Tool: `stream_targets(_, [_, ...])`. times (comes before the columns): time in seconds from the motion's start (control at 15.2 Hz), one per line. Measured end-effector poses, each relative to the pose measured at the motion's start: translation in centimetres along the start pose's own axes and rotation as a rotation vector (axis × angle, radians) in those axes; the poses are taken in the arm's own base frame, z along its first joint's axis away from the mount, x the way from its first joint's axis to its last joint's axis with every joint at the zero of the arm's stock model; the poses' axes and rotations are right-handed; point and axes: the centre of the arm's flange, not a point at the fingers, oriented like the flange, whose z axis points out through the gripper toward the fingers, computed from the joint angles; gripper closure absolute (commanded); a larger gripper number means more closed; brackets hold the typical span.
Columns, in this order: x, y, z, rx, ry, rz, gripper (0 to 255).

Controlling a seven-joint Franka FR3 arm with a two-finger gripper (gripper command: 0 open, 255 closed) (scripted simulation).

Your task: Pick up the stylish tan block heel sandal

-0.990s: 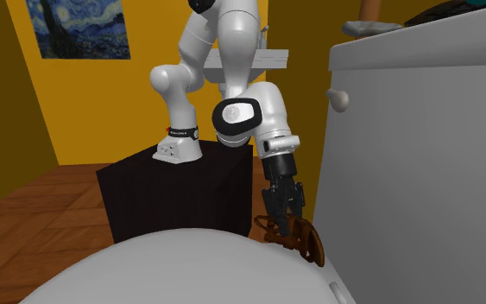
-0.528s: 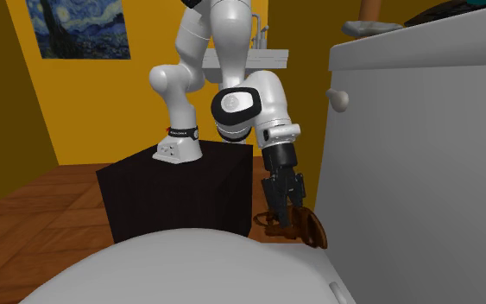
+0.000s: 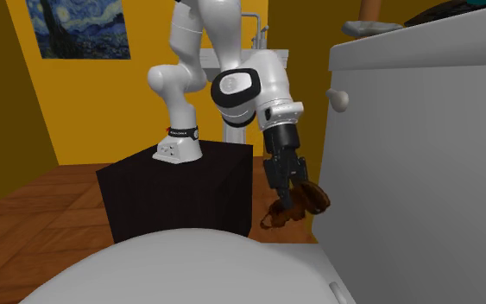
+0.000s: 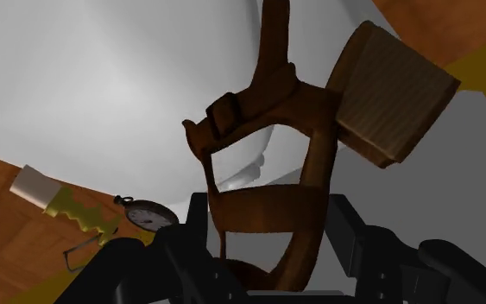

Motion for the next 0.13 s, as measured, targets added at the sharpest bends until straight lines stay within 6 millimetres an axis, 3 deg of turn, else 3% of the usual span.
stream_targets(0.13, [0.28, 0.22, -0.71, 0.0, 0.0, 0.0, 255])
